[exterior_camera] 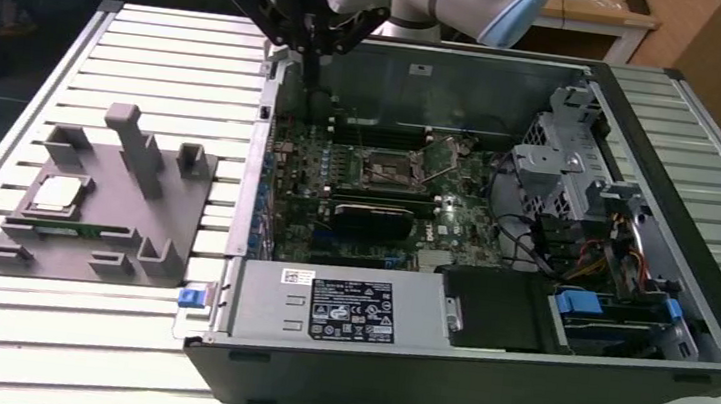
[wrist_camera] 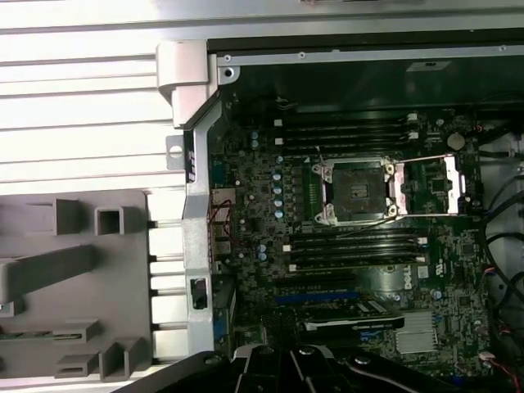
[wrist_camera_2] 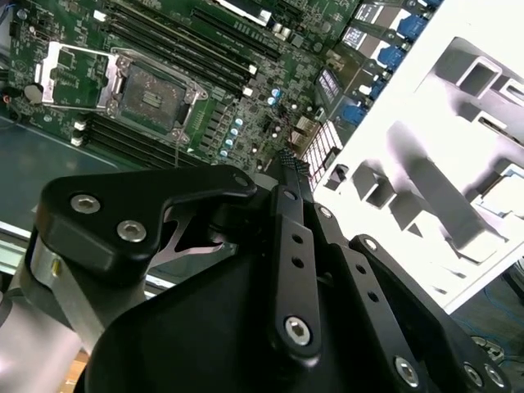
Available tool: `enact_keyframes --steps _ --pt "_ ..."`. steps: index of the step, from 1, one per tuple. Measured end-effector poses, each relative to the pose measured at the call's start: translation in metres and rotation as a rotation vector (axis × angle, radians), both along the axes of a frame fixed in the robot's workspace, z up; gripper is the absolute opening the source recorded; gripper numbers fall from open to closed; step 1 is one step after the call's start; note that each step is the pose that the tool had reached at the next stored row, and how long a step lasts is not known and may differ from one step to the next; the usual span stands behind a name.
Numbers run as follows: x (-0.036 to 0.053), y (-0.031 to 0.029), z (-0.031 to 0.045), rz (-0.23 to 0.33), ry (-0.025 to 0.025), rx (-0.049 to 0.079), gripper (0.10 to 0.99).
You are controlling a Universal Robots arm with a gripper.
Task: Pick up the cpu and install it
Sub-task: 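Reach for the cpu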
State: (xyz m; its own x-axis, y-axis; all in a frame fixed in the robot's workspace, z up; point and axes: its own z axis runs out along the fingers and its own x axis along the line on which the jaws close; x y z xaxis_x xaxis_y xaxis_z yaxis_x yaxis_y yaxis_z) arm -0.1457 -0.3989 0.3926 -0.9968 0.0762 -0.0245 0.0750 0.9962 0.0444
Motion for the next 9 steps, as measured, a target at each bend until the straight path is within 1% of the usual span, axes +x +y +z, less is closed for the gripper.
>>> enact_keyframes --steps 9 --pt "-0.0033 0.0000 -0.0003 0.000 0.0000 0.000 0.106"
